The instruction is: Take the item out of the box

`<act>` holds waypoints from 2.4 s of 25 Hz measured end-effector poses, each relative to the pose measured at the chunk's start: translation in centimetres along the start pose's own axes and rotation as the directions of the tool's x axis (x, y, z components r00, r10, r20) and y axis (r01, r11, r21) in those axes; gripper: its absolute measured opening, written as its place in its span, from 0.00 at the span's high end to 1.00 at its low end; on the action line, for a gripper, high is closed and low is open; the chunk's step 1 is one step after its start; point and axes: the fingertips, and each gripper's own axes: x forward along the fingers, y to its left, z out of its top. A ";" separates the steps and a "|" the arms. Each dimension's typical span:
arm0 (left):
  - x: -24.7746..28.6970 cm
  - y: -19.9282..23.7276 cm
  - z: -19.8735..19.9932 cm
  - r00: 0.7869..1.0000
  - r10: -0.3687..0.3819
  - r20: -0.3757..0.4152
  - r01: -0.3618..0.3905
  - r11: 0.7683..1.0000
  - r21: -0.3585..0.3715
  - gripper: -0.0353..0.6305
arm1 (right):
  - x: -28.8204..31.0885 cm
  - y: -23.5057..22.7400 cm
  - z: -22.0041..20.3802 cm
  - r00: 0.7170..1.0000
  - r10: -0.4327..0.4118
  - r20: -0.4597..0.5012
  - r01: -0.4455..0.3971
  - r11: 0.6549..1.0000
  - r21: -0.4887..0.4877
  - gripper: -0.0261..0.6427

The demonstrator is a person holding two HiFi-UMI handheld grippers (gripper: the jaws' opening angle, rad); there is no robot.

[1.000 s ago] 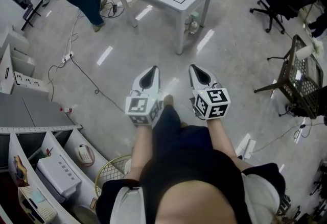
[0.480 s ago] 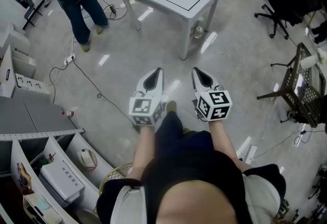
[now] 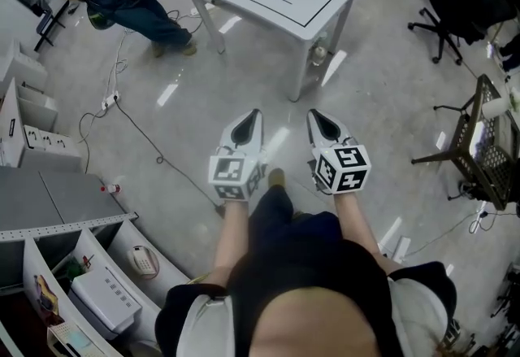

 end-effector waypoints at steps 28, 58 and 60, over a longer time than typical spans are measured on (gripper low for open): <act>7.6 7.3 3.2 0.999 -0.054 0.007 0.054 0.999 0.007 0.93 | 10.4 -0.3 4.4 1.000 -0.012 0.002 0.012 1.000 -0.010 0.96; 10.5 11.0 4.0 1.000 -0.022 0.006 0.022 1.000 0.006 0.93 | 14.5 -1.8 5.5 1.000 -0.022 -0.009 0.022 1.000 -0.003 0.96; 11.3 11.5 4.5 1.000 -0.016 0.010 0.016 1.000 0.005 0.93 | 15.3 -2.3 6.1 1.000 -0.022 -0.003 0.022 1.000 -0.004 0.96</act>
